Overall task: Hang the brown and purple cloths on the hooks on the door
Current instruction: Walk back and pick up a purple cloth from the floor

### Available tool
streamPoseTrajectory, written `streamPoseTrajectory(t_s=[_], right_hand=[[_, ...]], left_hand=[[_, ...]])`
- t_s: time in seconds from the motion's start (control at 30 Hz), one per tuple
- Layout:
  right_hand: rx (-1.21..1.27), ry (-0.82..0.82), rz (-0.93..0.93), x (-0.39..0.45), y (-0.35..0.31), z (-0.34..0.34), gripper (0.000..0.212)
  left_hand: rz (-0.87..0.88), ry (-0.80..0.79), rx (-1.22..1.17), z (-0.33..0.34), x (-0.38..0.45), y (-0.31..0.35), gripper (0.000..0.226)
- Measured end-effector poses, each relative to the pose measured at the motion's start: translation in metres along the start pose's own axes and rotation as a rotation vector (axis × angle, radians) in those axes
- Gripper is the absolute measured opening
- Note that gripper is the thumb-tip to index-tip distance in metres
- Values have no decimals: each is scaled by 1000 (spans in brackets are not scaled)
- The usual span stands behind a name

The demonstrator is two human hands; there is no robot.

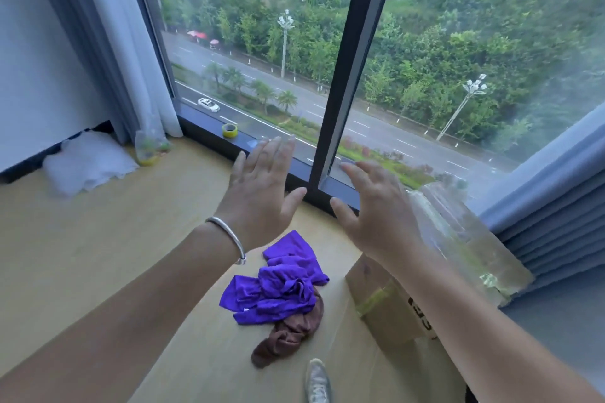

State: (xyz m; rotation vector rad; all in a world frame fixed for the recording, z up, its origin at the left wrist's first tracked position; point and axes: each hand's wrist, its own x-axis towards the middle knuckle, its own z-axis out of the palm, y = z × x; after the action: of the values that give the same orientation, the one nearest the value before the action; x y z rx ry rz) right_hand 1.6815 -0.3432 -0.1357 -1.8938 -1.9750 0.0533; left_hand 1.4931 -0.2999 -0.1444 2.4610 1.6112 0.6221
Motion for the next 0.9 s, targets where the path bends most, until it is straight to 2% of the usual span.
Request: streamPoseTrajectory(t_s=[0.2, 0.37, 0.9], right_hand=[[71, -190, -168, 57, 40, 69, 56], [84, -294, -256, 80, 71, 144, 53], [53, -644, -124, 28, 169, 433, 52]], left_hand=[[-255, -36, 57, 55, 18, -29, 75], [-381, -115, 63, 125, 21, -56, 73], [-607, -376, -118, 418, -64, -180, 68]])
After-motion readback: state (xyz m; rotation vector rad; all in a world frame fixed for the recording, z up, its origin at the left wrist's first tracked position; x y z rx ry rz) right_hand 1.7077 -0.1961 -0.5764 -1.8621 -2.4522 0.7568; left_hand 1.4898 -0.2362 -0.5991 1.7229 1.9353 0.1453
